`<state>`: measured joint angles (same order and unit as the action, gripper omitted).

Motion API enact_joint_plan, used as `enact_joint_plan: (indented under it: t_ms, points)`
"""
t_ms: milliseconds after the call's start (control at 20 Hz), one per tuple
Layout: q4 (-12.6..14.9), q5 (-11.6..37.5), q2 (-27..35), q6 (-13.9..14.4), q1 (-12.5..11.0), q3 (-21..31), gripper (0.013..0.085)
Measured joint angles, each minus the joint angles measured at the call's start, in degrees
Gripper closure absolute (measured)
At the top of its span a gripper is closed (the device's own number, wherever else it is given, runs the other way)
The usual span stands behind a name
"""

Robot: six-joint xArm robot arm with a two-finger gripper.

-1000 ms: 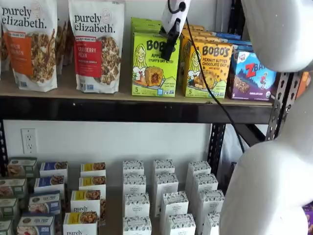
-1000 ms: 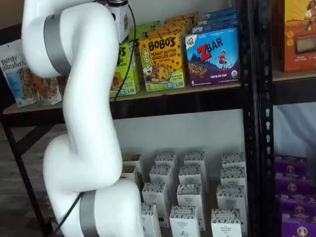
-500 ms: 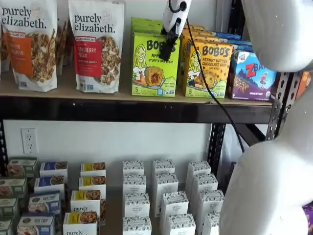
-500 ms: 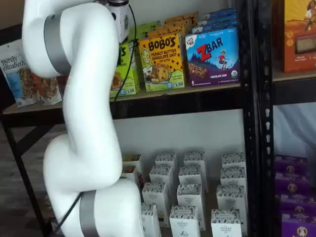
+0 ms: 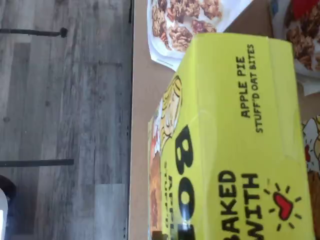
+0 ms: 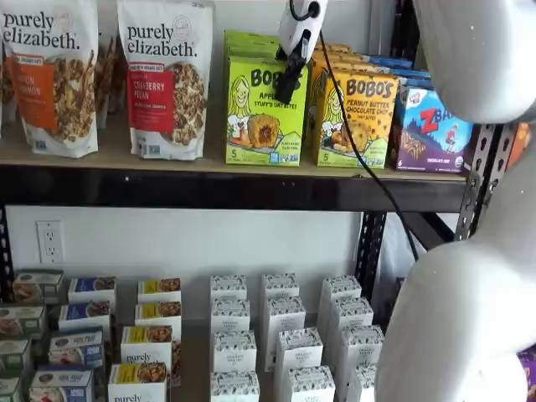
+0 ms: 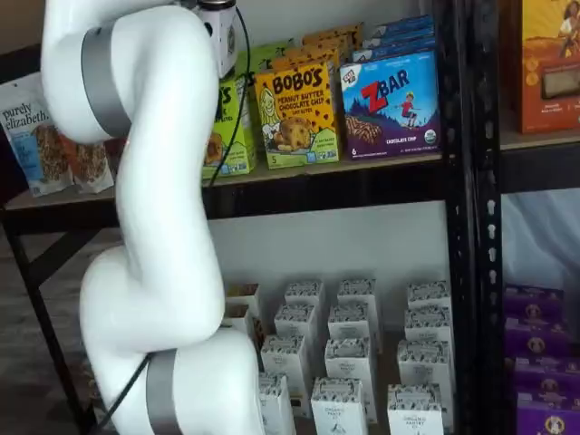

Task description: Pick the green box on the top shelf, the fourth from the left

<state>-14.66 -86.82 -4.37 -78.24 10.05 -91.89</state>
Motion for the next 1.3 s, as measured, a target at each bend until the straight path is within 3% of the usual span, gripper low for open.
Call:
enact_joint_plan:
  t_ms: [150,350,450,900,1300]
  points:
    - [0.0,0.1,-0.1,0.0,0.0,0.2,0.0370]
    - [-0.1,0.3,-0.3,0.1,0.1,0.4,0.0450]
    - [-0.2,0.3,-0.4,0.2,0.2,0.5,0.0530]
    - [0.3,0.2,-0.4,0.5,0.5,0.4,0.0530]
    - [0.1,0.5,-0.8,0.6,0.6,0.8,0.0690]
